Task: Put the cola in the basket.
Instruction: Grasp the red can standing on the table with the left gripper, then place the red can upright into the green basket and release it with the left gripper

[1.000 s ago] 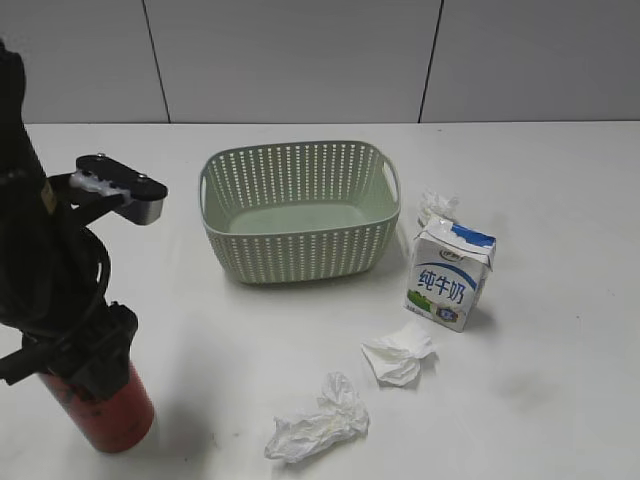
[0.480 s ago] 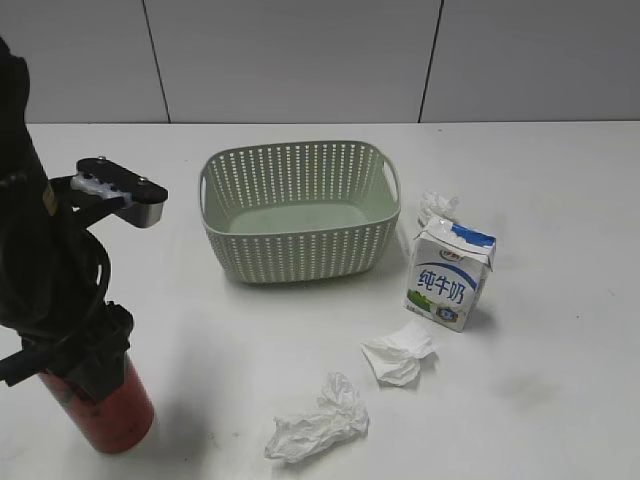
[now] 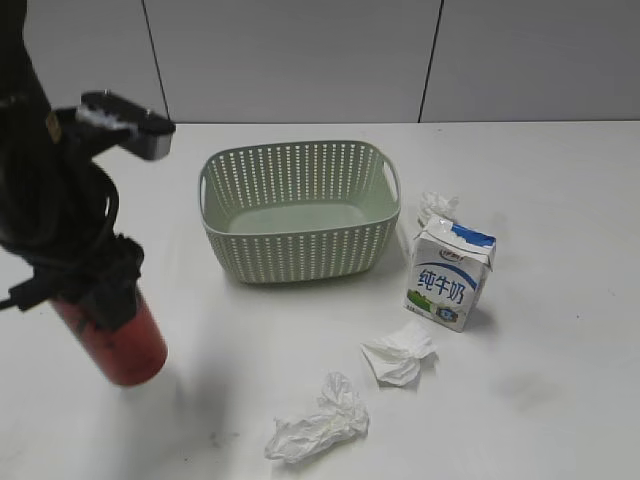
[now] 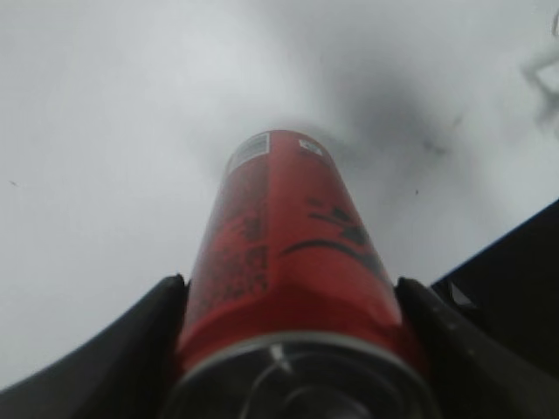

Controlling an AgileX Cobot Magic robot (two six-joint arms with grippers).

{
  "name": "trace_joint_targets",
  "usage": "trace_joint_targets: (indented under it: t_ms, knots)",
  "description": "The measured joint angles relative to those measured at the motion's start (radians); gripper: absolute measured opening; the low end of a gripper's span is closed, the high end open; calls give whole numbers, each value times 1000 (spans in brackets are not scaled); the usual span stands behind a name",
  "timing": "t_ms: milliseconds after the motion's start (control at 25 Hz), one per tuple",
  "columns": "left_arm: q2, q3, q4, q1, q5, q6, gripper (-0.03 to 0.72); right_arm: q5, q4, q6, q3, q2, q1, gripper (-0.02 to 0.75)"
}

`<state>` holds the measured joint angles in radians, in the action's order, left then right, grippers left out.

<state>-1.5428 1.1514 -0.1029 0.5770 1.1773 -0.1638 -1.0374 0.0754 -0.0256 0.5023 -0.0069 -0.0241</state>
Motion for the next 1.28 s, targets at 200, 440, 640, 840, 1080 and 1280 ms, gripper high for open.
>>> trace_joint_targets:
  t_ms: [200, 440, 640, 840, 1080, 1280]
  knots:
    - [-15, 229, 110, 0, 45, 0, 531, 0, 0, 0, 0, 0, 0, 571]
    - [-148, 532, 145, 0, 56, 0, 531, 0, 0, 0, 0, 0, 0, 571]
    - [-325, 759, 65, 0, 62, 0, 531, 0, 0, 0, 0, 0, 0, 571]
    - [-501, 929, -2, 14, 62, -1, 531, 0, 0, 0, 0, 0, 0, 571]
    - [-645, 972, -12, 59, 61, -20, 531, 0, 1, 0, 0, 0, 0, 571]
    - [-723, 974, -21, 90, 60, -28, 531, 0, 1, 0, 0, 0, 0, 571]
